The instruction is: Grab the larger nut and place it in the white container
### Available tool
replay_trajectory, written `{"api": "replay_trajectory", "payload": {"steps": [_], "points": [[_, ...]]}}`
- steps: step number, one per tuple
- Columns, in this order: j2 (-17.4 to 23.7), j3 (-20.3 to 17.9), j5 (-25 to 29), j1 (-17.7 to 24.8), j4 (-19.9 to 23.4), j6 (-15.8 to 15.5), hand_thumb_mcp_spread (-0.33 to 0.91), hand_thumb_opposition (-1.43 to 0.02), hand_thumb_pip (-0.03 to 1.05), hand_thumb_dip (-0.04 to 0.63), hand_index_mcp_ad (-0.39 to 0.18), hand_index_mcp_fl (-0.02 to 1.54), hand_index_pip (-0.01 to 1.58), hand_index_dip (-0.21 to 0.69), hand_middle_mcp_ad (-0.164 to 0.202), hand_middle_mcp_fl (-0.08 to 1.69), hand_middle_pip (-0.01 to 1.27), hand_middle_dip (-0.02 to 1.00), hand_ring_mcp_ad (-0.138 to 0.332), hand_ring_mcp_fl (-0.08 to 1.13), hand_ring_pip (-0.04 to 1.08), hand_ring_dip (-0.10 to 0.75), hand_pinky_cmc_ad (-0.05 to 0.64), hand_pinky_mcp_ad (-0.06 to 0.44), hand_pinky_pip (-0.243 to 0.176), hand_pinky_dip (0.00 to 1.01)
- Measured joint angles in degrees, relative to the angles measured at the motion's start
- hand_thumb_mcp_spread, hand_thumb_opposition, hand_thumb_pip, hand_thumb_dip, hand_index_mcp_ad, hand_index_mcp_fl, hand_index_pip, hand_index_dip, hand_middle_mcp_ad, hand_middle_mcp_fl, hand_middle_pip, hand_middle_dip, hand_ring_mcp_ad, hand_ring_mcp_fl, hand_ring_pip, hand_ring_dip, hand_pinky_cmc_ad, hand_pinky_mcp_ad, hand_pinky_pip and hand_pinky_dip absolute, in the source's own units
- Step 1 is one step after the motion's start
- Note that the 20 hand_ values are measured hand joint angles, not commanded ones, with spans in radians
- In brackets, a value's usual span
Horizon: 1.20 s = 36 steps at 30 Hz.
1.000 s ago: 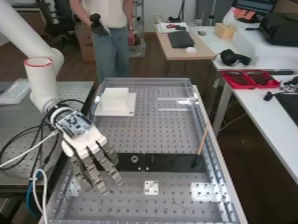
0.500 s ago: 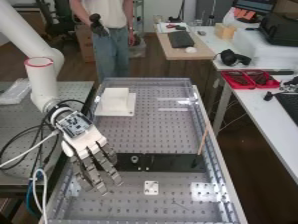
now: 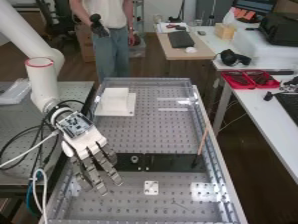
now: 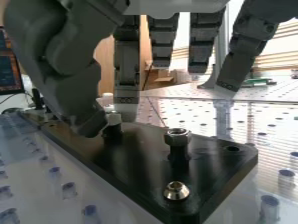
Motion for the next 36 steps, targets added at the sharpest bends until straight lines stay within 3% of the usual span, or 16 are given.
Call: {"api": "replay_trajectory", "payload": {"steps": [19,21,27,36], "points": [[0.04,0.07,-0.79,-0.55,0.70,-1.07,0.32,-0.84,0.76,0.265,-0.045,0.25,1.52,0.082,0.072,0.01,0.13,0.23,0.180,0.00,0.28,0.105,0.379,0.328,-0.093,0.93],[0.10,0.21,-0.78,-0.56,0.40,-1.04,0.32,-0.84,0.75,0.265,-0.047,0.25,1.52,0.082,0.072,0.01,0.13,0.23,0.182,0.00,0.28,0.105,0.379,0.311,-0.093,0.92],[0.13,0.27,-1.11,-0.76,0.65,-1.25,0.32,-0.85,0.75,0.265,-0.047,0.28,1.52,0.084,0.072,0.01,0.14,0.23,0.162,0.00,0.28,0.105,0.367,0.311,-0.089,0.91],[2.12,-0.07,-3.52,-1.45,3.50,-4.51,0.32,-0.87,0.74,0.265,-0.047,0.29,1.52,0.089,0.072,0.01,0.14,0.23,0.164,0.00,0.26,0.105,0.354,0.311,-0.089,0.89]]}}
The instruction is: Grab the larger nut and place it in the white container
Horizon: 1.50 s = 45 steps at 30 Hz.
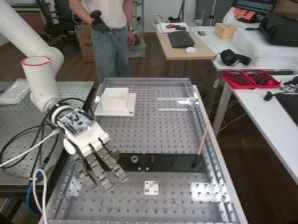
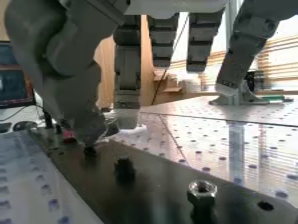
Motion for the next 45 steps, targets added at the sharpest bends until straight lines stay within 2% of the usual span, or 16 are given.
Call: {"api": "replay_trajectory", "payload": {"steps": [11,17,25,31,37,45], "points": [[3.87,-0.25,-6.38,-0.58,0.14,-2.42,0.32,-0.87,0.74,0.265,-0.047,0.29,1.52,0.087,0.072,0.01,0.14,0.23,0.164,0.00,0.25,0.110,0.353,0.311,-0.093,0.88],[6.70,0.26,-13.47,-0.52,-4.01,-2.08,0.32,-0.87,0.74,0.265,-0.047,0.29,1.52,0.089,0.072,0.01,0.14,0.23,0.164,0.00,0.25,0.112,0.349,0.307,-0.093,0.87],[10.33,2.33,-26.14,0.19,-13.52,0.11,0.32,-0.87,0.74,0.265,-0.047,0.29,1.53,0.089,0.075,0.01,0.14,0.23,0.166,0.00,0.24,0.113,0.347,0.311,-0.089,0.87],[12.37,3.24,-33.14,1.35,-16.81,0.81,0.32,-0.87,0.74,0.265,-0.047,0.29,1.53,0.089,0.075,0.01,0.14,0.23,0.164,0.00,0.22,0.120,0.347,0.309,-0.089,0.84],[13.21,3.35,-36.94,2.52,-17.76,1.27,0.32,-0.87,0.74,0.265,-0.047,0.29,1.53,0.089,0.070,0.01,0.14,0.24,0.154,0.00,0.21,0.129,0.349,0.300,-0.093,0.81],[14.80,2.89,-36.59,5.31,-17.58,1.01,0.32,-0.87,0.74,0.265,-0.047,0.29,1.53,0.091,0.075,0.01,0.14,0.24,0.154,0.00,0.20,0.136,0.346,0.300,-0.093,0.80]]}}
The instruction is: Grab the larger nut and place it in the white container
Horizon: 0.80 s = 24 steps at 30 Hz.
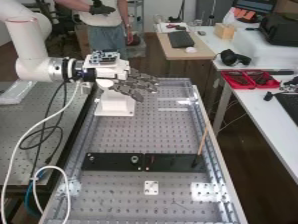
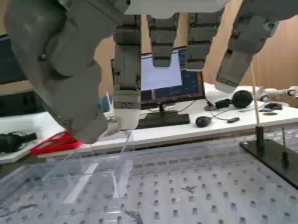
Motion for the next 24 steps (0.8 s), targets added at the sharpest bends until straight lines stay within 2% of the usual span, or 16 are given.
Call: {"api": "replay_trajectory", "payload": {"steps": [5,16,24], "points": [[1.28,-1.15,-2.15,0.78,-0.47,0.26,0.32,-0.87,0.74,0.265,-0.047,0.29,1.53,0.091,0.075,0.01,0.14,0.24,0.154,0.00,0.20,0.136,0.346,0.300,-0.093,0.80],[1.30,-3.73,-14.22,-1.19,-0.01,1.26,0.32,-0.87,0.74,0.265,-0.047,0.29,1.53,0.094,0.075,0.01,0.14,0.25,0.155,0.00,0.17,0.145,0.346,0.295,-0.093,0.77],[1.18,-5.18,-18.31,-1.17,1.14,1.77,0.32,-0.87,0.74,0.265,-0.047,0.29,1.52,0.096,0.075,0.01,0.14,0.25,0.152,0.00,0.16,0.152,0.346,0.295,-0.093,0.73]]}}
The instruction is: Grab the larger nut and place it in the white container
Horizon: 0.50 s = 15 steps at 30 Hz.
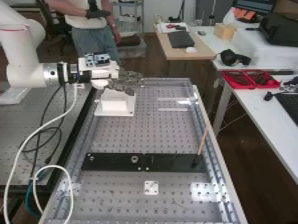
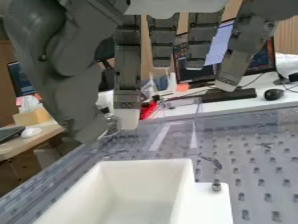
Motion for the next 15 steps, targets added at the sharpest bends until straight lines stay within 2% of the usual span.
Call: {"api": "replay_trajectory", "payload": {"steps": [15], "points": [[-1.28,-0.22,-4.02,-0.38,1.41,-0.15,0.32,-0.88,0.74,0.265,-0.047,0.28,1.52,0.113,0.075,0.01,0.14,0.27,0.148,0.00,0.14,0.175,0.344,0.295,-0.093,0.67]]}}
